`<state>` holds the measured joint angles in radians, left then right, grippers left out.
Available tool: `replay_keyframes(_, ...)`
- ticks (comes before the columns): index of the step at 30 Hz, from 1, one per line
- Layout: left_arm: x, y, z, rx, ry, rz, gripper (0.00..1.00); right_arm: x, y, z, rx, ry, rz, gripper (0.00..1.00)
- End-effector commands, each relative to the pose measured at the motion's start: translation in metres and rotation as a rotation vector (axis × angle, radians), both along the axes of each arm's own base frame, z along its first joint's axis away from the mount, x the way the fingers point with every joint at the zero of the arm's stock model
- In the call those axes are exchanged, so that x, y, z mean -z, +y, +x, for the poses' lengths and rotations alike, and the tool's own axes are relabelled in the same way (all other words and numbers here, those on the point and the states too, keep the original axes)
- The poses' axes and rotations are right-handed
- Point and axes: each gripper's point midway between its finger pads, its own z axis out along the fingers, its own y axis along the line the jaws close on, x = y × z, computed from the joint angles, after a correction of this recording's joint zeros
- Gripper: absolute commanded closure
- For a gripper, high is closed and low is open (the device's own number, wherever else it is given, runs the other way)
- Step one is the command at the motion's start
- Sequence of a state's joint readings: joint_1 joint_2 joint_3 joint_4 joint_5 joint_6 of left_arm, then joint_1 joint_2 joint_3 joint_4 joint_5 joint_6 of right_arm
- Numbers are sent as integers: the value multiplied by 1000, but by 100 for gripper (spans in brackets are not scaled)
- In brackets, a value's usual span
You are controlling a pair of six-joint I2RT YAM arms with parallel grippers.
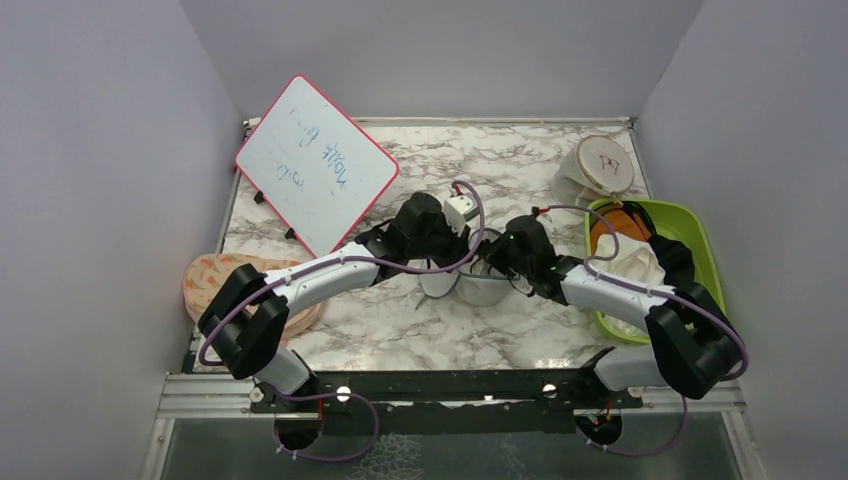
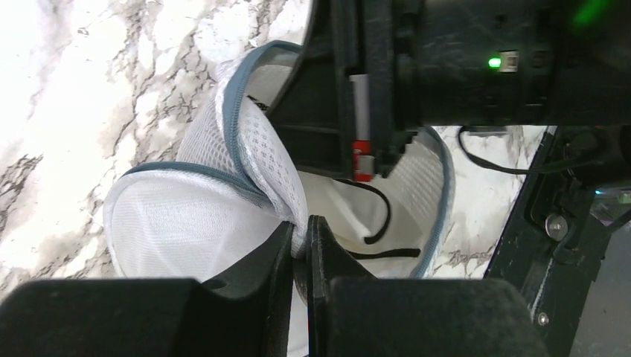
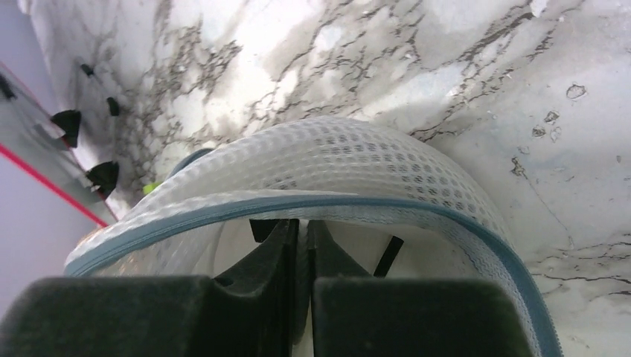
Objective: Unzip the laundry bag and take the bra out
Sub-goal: Pick up the bra from the laundry bag.
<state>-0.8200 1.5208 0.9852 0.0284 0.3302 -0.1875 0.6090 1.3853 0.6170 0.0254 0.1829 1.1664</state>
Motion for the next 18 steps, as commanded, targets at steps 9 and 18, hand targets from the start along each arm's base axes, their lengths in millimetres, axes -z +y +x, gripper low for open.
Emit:
replay_keyframes(9,-19,7,15,-80,-85,0,100,-84,27,-20,-386,-363,4,99)
replay_keyframes(18,-15,13,22,-121,-92,38,100,-107,28,-45,-501,-458,32,99)
